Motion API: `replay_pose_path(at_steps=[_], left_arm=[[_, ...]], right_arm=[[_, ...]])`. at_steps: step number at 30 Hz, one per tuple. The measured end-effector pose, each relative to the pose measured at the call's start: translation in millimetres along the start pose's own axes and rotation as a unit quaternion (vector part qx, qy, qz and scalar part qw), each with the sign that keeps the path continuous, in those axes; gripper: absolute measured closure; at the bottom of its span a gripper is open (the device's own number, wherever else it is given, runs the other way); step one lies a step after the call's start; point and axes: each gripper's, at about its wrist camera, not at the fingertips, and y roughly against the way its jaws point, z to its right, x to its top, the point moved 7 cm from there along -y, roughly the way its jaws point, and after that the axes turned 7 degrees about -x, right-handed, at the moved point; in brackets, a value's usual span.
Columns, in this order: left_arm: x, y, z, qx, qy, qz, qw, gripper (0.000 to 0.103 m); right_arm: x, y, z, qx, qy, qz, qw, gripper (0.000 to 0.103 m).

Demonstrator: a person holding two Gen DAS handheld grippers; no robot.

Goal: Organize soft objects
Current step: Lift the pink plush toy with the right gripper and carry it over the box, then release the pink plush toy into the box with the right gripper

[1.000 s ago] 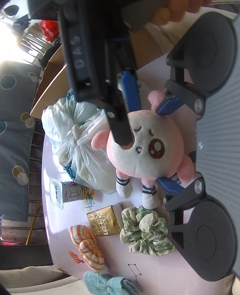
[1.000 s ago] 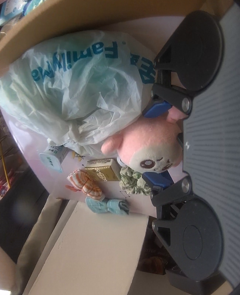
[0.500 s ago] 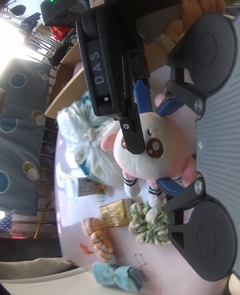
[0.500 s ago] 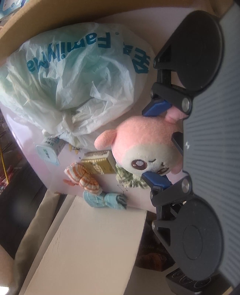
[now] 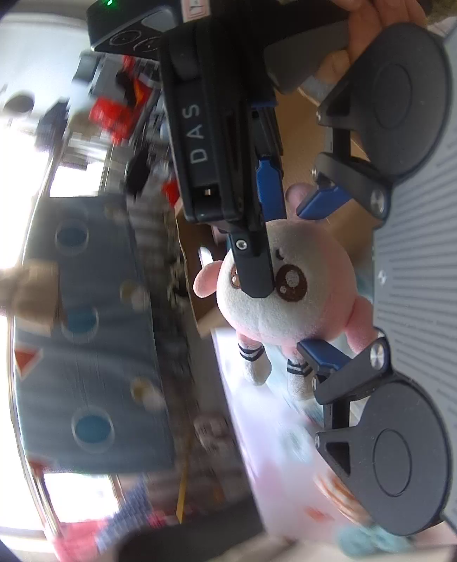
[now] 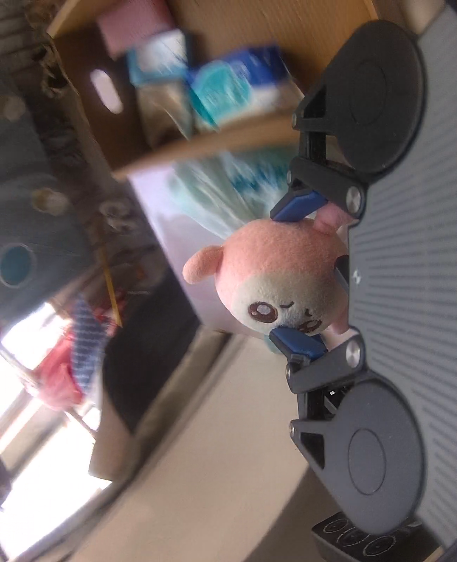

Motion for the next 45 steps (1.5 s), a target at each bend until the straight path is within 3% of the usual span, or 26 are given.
replay_pose_path(at_steps=[4,7,14,18,24,28,33,39,45], left_arm=[[36.3,-62.4,42.0,-0.043,-0.032,-0.035,0.9979,0.028],[48.9,-118.0,64.0,-0.059,-0.048,-0.081,0.9938,0.028],[42.0,-225.5,76.7,-0.063,-0.051,-0.175,0.9811,0.028],[31.7,-252.1,76.5,-0.048,-0.058,-0.208,0.9751,0.030],[25.1,-235.4,66.3,-0.033,-0.058,-0.210,0.9755,0.030],[32.1,-206.3,53.8,-0.024,-0.053,-0.184,0.9812,0.030],[39.7,-148.7,21.6,-0.015,0.000,-0.134,0.9909,0.028],[30.3,-69.0,-24.7,0.033,0.039,-0.065,0.9966,0.026],[-4.3,-2.1,-80.4,0.110,0.084,-0.024,0.9901,0.026]], right_arm=[[33.4,24.1,67.7,-0.043,-0.039,0.028,0.998,0.036],[43.9,20.6,124.3,-0.072,-0.078,0.024,0.994,0.036],[55.9,-41.1,210.9,-0.121,-0.124,-0.014,0.985,0.036],[49.4,-77.5,237.2,-0.129,-0.150,-0.055,0.979,0.036],[40.6,-90.5,245.1,-0.128,-0.169,-0.075,0.975,0.034],[43.6,-85.1,243.3,-0.123,-0.175,-0.067,0.974,0.032],[45.9,-57.5,224.3,-0.130,-0.153,-0.041,0.979,0.031],[47.1,-20.5,176.9,-0.107,-0.105,-0.002,0.989,0.028],[41.3,-22.9,94.1,-0.036,-0.047,-0.007,0.998,0.027]])
